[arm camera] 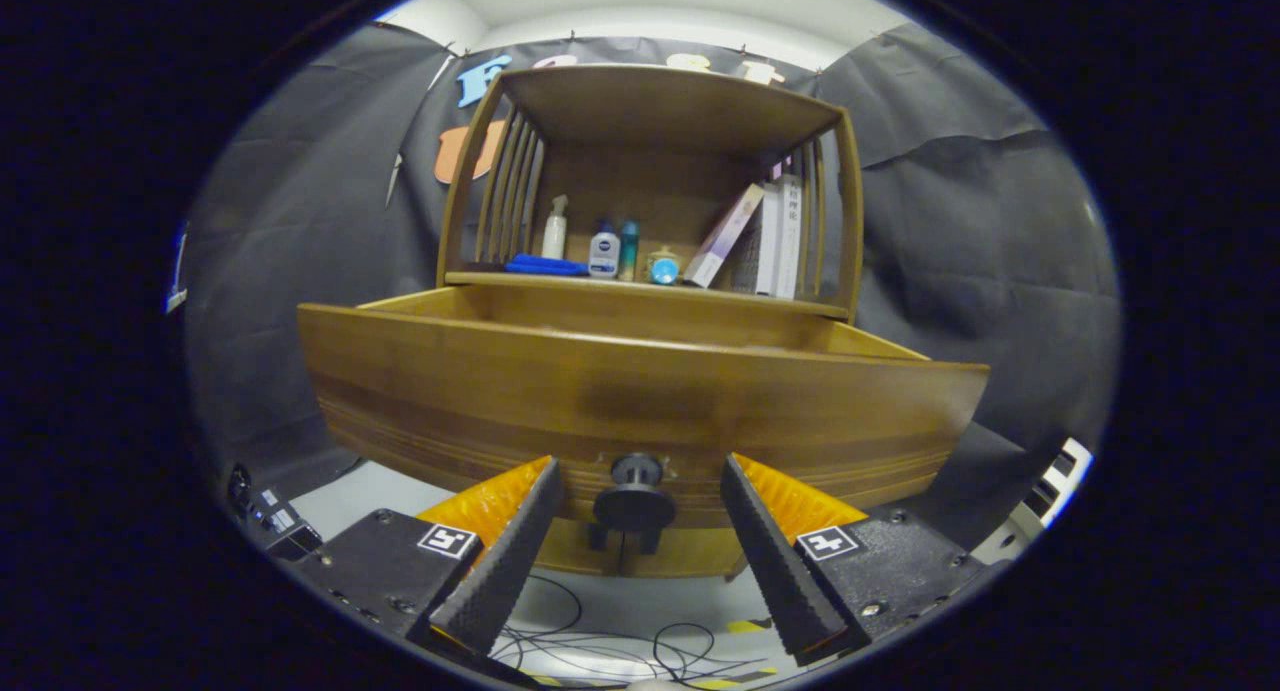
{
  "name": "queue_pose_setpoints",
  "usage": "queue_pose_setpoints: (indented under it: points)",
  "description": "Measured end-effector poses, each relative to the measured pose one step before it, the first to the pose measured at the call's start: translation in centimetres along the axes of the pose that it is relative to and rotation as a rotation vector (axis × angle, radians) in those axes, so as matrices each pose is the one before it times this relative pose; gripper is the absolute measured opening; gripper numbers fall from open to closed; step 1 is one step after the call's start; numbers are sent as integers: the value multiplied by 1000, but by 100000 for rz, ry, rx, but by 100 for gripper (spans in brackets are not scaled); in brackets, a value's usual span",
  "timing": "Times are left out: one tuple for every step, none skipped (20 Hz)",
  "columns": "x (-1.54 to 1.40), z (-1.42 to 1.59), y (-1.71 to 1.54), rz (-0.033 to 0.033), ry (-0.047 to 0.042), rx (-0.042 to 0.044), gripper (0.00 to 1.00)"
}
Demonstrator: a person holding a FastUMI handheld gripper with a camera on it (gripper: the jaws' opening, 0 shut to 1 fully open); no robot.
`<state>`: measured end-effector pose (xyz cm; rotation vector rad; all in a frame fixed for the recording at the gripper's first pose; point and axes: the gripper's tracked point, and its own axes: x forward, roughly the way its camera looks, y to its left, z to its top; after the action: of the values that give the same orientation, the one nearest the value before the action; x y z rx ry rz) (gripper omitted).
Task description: Pull open the drawer, take out the items inside it, and place them on the countertop above the cabinet.
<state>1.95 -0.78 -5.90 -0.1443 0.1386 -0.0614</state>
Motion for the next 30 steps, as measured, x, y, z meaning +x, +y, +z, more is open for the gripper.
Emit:
queue_pose_setpoints:
  points:
    - [218,25,22,-261,197,909,100]
    - [-24,76,81,-267,-67,637,100]
    - [132,96,126,-168,60,-57,100]
    - [182,256,150,-343,-440,-235,100]
    - [53,289,-96,-403,-829,-158,100]
    - [282,426,-135,-1048,-1146,361,100]
    - [164,-68,-77,-542,109,972,100]
    - [27,-12,132,-178,-559,619,100]
    - [-43,14,189,74,-937,175,100]
    - [47,47,54,-27,-184,-76,100]
    - [208,-65,-41,-153,-299,-198,100]
    - [90,19,5,4,-193,-29,100]
    - [71,19,66,30,-336,55,100]
    - [46,-19,62,75,-200,-217,100]
    - [113,-45,-11,39,-6,-166,100]
    - [139,103,44,72,-71,164,100]
    - [136,-20,46,206,-30,62,100]
    - [97,27,-36,389,226,-48,100]
    - [231,52,-108,577,35,346,100]
    - [164,-6,-25,702,514,770,100]
    - [214,32,-186,741,518,1226,100]
    - [126,13,-99,729,599,1359,100]
    - [185,36,-155,604,411,852,100]
    - [218,126,-122,319,70,196,100]
    - [92,68,-108,-1,285,-159,100]
    - [201,141,-148,-240,43,-453,100]
    - [197,84,-121,-366,-40,-740,100]
    - [254,152,-69,-272,12,-1024,100]
    - [186,94,-145,-121,-105,-707,100]
    - [245,112,37,295,52,-140,100]
